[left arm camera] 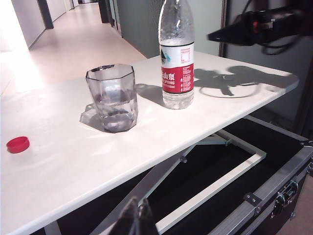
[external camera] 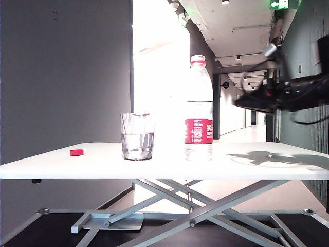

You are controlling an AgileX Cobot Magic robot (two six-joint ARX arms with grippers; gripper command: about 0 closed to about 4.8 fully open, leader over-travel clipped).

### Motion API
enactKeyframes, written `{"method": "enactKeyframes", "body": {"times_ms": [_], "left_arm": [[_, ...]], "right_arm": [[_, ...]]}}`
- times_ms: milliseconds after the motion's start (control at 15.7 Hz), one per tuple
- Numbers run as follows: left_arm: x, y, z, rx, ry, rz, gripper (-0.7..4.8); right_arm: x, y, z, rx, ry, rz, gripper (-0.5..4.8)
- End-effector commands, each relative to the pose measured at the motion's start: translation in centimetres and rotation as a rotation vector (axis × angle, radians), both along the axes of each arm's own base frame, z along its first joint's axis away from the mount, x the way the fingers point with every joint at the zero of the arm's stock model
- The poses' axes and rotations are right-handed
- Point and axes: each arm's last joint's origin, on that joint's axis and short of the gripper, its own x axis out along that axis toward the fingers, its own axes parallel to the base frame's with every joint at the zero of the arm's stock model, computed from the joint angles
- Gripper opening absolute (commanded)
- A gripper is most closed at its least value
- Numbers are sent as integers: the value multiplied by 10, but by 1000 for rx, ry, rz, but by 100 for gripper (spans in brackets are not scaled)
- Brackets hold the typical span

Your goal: Pick up the mineral water bottle on the table and pour water into the mug until it's half full.

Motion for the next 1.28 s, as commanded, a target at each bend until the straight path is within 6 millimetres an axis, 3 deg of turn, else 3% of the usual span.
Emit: {"method": "enactKeyframes", "body": {"times_ms": [64, 128, 383, 638, 958, 1277], "left_arm": [[0, 0, 2, 3, -19, -7, -4], [0, 0, 2, 3, -19, -7, -4], [0, 0, 2, 3, -19, -7, -4], [0, 0, 2, 0, -17, -6, -4], [1, 2, 2, 20, -29, 63, -4], [3, 4, 9, 20, -109, 164, -4]], "right_arm": [[-52, -4, 4, -61, -21, -436, -9], [-83, -2, 6, -48, -11, -560, -9], [-163, 12, -3, -40, -6, -568, -9], [-227, 12, -22, -5, -45, -678, -9], [-247, 13, -17, -128, -60, -666, -9], [-271, 10, -7, -76, -125, -645, -9]]}}
